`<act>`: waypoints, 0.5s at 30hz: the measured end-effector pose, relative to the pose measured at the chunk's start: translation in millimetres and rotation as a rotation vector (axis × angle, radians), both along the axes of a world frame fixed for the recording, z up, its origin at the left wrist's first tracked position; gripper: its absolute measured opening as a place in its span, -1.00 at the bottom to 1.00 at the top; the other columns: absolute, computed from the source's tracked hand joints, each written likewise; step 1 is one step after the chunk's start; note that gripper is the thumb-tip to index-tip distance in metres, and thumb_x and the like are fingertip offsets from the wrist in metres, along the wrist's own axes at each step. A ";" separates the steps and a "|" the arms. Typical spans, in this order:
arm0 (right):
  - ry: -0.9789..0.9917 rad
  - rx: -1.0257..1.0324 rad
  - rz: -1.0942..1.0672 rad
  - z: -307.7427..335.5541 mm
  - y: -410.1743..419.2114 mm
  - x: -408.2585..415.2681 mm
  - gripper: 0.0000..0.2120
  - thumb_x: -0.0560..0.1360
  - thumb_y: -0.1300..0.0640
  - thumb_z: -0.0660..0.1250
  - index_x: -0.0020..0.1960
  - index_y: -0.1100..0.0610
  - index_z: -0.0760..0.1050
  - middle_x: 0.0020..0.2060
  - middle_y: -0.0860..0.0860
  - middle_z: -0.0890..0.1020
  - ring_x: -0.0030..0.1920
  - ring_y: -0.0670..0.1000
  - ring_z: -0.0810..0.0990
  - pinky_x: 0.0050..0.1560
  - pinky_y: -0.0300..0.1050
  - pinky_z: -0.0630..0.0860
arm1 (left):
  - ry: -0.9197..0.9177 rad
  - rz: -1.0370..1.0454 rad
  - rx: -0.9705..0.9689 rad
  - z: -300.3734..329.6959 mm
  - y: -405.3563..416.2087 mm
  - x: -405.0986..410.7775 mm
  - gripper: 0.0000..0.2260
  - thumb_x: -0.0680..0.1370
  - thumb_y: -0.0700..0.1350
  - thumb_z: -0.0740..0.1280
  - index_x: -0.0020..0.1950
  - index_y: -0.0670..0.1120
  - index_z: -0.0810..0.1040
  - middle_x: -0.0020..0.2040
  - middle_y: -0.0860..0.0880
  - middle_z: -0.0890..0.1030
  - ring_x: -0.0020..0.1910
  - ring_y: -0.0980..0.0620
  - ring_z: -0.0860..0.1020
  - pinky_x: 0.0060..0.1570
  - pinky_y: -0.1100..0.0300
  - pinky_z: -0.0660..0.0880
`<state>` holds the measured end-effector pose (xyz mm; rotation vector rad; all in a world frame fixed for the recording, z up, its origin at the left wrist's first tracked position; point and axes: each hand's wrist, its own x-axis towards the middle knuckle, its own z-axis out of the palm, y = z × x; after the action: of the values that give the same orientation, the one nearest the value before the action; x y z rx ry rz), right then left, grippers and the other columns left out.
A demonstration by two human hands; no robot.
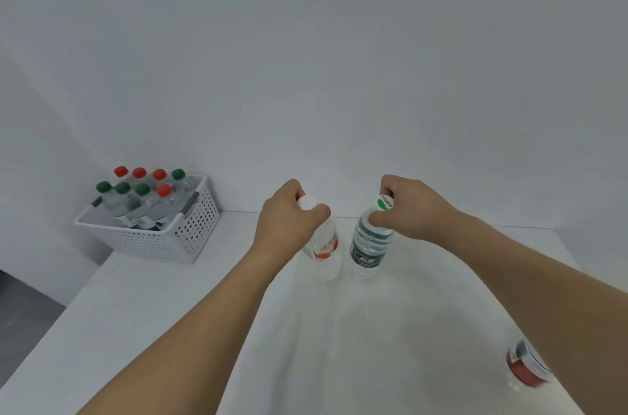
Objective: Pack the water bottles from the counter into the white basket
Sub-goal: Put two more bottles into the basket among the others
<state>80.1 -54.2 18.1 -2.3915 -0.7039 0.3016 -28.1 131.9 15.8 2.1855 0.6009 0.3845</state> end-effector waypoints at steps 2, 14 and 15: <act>0.013 0.029 -0.025 10.5 19.0 -4.1 -0.72 0.29 0.01 0.41 -0.26 0.07 0.30 -0.33 0.03 0.51 -0.42 0.04 0.42 -0.40 -0.13 0.37 | -0.029 0.033 0.001 7.6 22.4 -1.7 -0.70 0.32 0.03 0.38 -0.19 -0.13 0.37 -0.20 -0.12 0.57 -0.26 -0.18 0.59 -0.27 -0.15 0.58; -0.015 0.139 -0.130 42.0 160.1 -40.1 -0.72 0.28 0.01 0.41 -0.23 0.14 0.35 -0.32 0.04 0.51 -0.40 0.03 0.43 -0.39 -0.04 0.48 | -0.205 0.101 -0.014 39.3 171.9 -18.0 -0.73 0.29 0.04 0.37 -0.28 -0.06 0.31 -0.35 0.00 0.48 -0.40 -0.01 0.44 -0.34 -0.12 0.58; -0.028 0.147 -0.134 44.2 175.9 -44.2 -0.71 0.28 0.01 0.40 -0.22 0.14 0.36 -0.33 0.04 0.51 -0.40 0.03 0.43 -0.38 -0.03 0.47 | -0.215 0.100 -0.007 40.6 186.4 -19.7 -0.73 0.28 0.04 0.37 -0.28 -0.05 0.31 -0.35 0.00 0.48 -0.40 0.00 0.44 -0.34 -0.11 0.58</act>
<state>35.9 121.7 62.3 -2.2927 -0.5556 0.1550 -47.8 318.4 56.4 2.0776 0.5912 0.6602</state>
